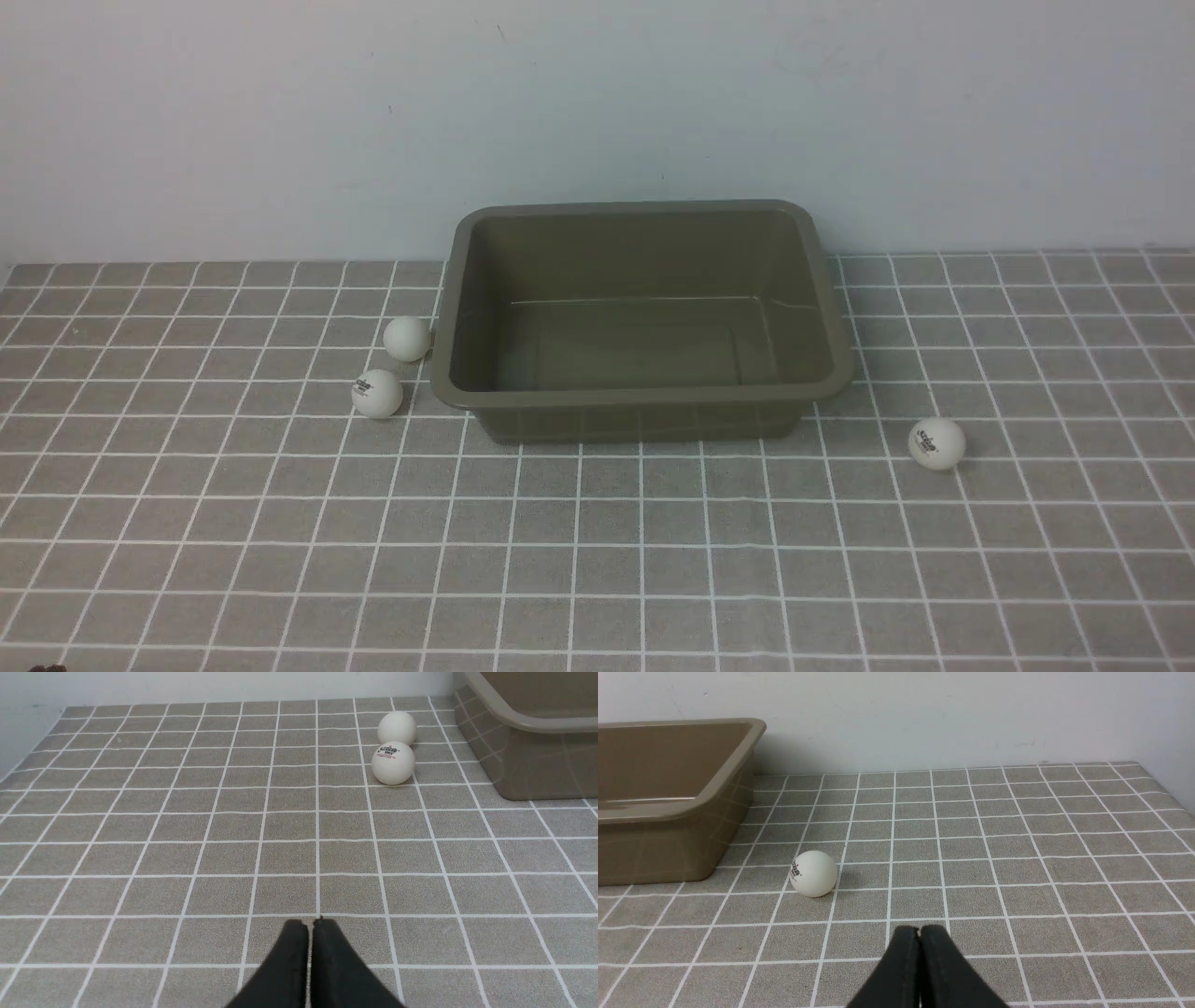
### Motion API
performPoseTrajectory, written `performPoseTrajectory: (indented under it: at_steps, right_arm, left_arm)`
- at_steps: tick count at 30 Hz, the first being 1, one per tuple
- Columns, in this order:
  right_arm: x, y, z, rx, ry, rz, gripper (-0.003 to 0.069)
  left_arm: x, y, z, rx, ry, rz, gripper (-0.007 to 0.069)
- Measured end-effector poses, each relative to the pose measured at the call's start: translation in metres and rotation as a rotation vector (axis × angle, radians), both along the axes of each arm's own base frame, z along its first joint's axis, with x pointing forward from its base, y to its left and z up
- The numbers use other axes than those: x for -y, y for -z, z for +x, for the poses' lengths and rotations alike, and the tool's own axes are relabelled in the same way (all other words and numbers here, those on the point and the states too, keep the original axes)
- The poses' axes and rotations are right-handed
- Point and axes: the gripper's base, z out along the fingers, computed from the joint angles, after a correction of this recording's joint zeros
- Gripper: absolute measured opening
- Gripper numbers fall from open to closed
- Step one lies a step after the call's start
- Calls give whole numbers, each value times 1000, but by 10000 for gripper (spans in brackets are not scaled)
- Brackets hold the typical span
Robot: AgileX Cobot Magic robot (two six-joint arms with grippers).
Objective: Put the table tennis balls into the box on the grey coffee tablecloth.
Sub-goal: 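Reach for and grasp a ping pong ball on the table beside the basket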
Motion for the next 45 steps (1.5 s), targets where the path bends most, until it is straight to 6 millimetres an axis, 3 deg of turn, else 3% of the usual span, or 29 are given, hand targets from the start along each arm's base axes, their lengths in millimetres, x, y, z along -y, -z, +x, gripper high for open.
performPoseTrajectory:
  at_steps: [29,35,40,44,45]
  right_arm:
    - [0,0,0,-1,0,-13,-15]
    - [2,0,0,-9,5,-74,-15]
    - [4,-1,0,-2,10,-152,-15]
    - [0,-7,1,91,-4,-6,-15]
    - [-4,-18,2,221,-32,179,-15]
  left_arm:
    - [-1,-1,1,19,-4,35,-5]
    - [0,-26,5,293,-34,-202,-5]
    - [-3,-45,3,511,-48,-299,-5]
    - [-6,-62,-2,690,-54,-371,-5]
    - [-6,-78,-5,733,-43,-428,-5]
